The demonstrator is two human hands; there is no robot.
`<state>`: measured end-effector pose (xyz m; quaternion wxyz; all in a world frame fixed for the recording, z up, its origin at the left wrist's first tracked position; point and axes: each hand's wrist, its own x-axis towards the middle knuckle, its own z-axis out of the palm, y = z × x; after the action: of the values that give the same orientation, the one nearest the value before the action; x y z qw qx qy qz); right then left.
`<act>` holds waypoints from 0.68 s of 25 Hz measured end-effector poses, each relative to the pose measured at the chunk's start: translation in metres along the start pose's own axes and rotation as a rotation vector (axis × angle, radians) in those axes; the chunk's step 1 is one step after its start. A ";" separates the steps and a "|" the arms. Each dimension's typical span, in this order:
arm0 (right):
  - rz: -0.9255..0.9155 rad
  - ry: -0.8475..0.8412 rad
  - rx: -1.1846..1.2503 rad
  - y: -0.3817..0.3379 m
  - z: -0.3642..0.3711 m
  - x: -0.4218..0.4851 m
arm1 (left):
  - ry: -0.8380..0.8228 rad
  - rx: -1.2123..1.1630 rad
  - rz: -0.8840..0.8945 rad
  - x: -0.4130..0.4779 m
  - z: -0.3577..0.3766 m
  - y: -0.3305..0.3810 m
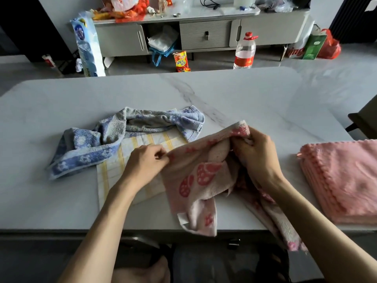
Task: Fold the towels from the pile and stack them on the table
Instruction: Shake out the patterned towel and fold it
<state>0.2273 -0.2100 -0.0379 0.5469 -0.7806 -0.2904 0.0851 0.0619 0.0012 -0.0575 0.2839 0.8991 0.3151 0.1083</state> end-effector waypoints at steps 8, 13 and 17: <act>0.489 0.225 0.659 0.002 -0.005 0.017 | 0.244 -1.298 -0.395 0.002 -0.019 0.028; 0.107 0.320 -0.123 -0.005 -0.022 0.009 | 0.315 -1.204 -0.236 0.004 -0.005 0.051; 0.088 0.116 -0.381 -0.010 -0.012 0.000 | 0.212 -0.896 0.018 -0.002 0.015 0.057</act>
<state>0.2291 -0.2170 -0.0243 0.4010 -0.8855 -0.2348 0.0076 0.0953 -0.0431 -0.0363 0.6097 0.6746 0.2566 0.3276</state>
